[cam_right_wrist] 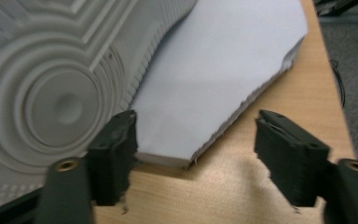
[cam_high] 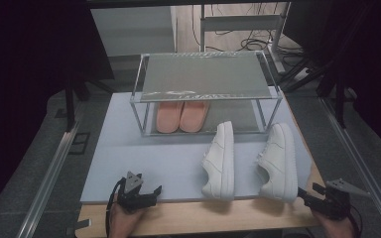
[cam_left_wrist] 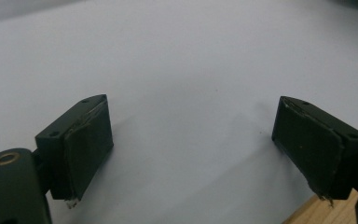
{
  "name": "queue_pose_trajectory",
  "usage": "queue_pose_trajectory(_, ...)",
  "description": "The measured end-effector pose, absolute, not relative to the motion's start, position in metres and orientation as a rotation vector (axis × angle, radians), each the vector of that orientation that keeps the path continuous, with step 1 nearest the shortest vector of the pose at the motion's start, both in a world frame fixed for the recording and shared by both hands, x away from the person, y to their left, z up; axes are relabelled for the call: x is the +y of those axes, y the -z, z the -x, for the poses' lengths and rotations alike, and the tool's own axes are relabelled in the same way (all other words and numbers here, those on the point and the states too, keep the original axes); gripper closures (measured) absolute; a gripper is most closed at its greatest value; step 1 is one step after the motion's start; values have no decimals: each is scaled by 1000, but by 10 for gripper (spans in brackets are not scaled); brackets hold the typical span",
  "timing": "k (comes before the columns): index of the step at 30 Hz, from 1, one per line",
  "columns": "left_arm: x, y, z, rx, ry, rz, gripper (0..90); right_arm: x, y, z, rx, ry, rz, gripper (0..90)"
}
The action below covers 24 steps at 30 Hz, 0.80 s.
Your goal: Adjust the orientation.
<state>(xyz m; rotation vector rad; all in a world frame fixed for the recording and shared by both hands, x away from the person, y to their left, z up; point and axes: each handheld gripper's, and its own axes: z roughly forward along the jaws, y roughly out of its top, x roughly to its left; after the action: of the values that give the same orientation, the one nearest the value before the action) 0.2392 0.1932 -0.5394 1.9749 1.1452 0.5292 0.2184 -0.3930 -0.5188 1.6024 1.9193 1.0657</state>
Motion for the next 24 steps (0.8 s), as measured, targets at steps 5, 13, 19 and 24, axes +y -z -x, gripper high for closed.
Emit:
queue_pose_trajectory(5, 193, 539, -239, 1145, -531, -1976, 118, -394, 507, -218, 1909, -1073, -1584, 487)
queue_pose_trajectory(13, 193, 539, -239, 1145, -532, -1977, 118, -391, 487, -221, 1936, -1070, -1550, 719)
queue_pose_trajectory(19, 193, 539, -239, 1145, -532, -1977, 118, -387, 470, -224, 1940, -1058, -1522, 846)
queue_pose_trajectory(24, 193, 539, -239, 1147, -534, -1976, 118, -382, 455, -226, 1964, -1087, -1487, 899)
